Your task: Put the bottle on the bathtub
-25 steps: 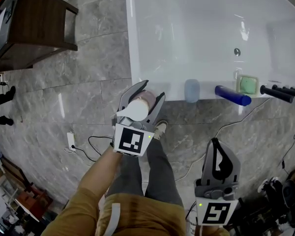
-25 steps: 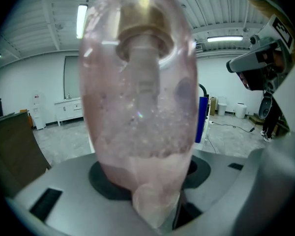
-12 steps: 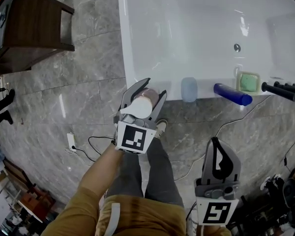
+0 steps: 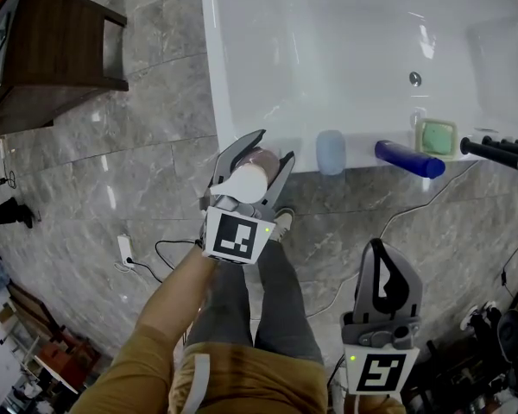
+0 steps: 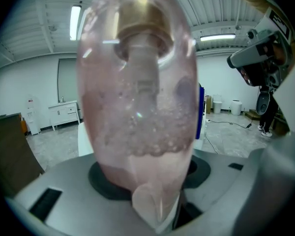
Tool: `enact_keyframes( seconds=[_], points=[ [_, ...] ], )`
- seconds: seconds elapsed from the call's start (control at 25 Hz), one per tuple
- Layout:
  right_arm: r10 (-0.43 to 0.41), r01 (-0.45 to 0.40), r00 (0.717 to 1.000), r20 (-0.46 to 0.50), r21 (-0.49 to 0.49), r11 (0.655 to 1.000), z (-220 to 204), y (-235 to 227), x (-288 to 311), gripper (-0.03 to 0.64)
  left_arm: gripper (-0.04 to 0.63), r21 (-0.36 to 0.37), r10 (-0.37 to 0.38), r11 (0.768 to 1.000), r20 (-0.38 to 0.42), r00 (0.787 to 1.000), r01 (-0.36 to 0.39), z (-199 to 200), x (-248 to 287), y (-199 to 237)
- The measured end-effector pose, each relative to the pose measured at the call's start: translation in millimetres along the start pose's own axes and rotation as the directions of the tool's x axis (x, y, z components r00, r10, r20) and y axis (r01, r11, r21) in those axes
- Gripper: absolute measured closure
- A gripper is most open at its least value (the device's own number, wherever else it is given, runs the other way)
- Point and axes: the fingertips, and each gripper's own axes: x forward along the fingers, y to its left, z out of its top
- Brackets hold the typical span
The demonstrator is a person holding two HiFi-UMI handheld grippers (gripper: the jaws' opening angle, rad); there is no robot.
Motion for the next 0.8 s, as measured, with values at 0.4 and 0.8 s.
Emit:
enact_keyframes(
  seconds=[0.4, 0.8],
  points=[
    [-0.030, 0.030, 1.000, 0.008, 0.010, 1.000, 7, 7, -16, 0.611, 0.373, -0.002, -0.005, 1.000, 0.046, 0.999, 0.005, -1, -3, 0],
    [-0.083, 0.083, 0.997, -0.008, 0.030, 0.996, -3, 8, -39, 0.611, 0.269, -0.028, 0.006, 1.000, 0.029, 1.000, -0.005, -17, 4, -1]
  ],
)
